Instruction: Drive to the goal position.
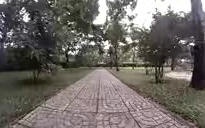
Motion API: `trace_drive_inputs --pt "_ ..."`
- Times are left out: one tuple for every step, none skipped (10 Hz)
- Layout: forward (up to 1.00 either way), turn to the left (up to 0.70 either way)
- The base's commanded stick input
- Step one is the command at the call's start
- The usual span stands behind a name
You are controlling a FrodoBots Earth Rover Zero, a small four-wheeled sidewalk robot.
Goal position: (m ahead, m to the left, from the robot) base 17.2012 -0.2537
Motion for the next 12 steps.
trace_drive_inputs --pt "1.00 0.00" --pt "1.00 0.00" --pt "1.00 0.00" --pt "1.00 0.00" --pt "1.00 0.01" --pt "1.00 0.22" --pt "1.00 0.27" --pt "1.00 0.05" --pt "1.00 0.00" --pt "1.00 0.00" --pt "1.00 0.00" --pt "1.00 0.00"
